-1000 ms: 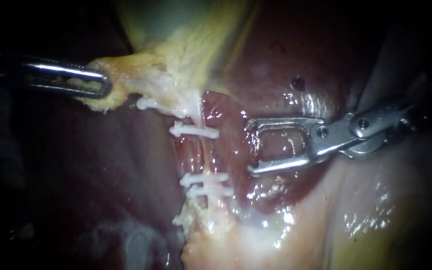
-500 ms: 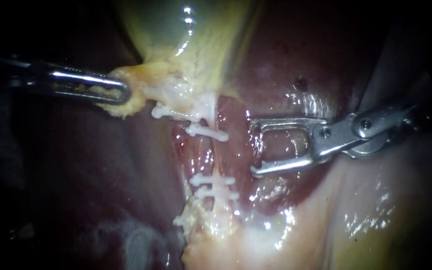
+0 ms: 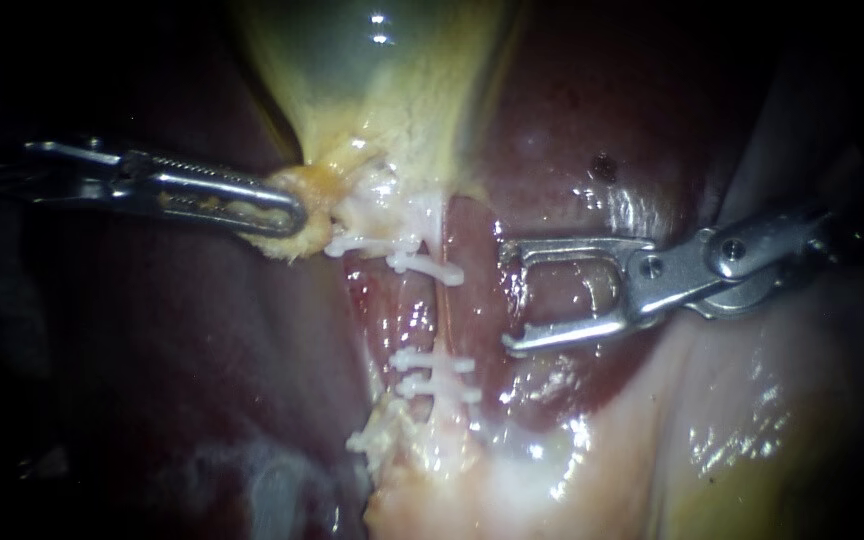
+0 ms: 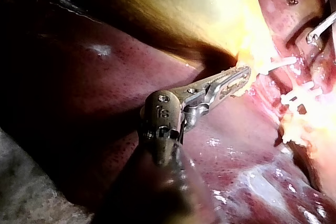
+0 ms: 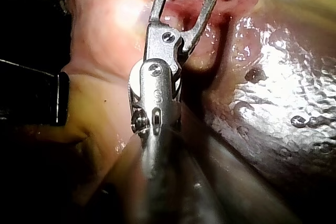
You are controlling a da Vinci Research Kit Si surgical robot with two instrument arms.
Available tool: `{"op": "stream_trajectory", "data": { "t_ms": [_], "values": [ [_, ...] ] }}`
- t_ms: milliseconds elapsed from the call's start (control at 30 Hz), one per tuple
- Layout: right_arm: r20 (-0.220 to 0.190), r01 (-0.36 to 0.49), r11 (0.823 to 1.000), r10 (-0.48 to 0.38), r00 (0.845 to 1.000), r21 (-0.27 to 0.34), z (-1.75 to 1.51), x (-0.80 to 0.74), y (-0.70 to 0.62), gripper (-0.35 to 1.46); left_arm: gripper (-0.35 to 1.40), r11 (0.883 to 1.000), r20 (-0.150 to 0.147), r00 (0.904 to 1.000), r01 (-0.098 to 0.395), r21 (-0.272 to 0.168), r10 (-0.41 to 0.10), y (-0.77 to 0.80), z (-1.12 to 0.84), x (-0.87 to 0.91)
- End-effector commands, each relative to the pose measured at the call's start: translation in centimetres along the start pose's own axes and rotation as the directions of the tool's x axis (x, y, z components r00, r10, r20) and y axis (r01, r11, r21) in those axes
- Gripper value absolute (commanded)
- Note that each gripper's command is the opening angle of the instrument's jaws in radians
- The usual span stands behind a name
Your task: Going back third clip right tube
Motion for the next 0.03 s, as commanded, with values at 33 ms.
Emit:
{"op": "stream_trajectory", "data": {
  "t_ms": [33],
  "values": [
    [0.0,0.0,1.0,0.0,1.0,0.0,0.0,0.0,0.0,0.5,-0.35,1.0,0.0,1.0,0.001,0.0,-0.001,0.01,-0.01,0.01]
  ]
}}
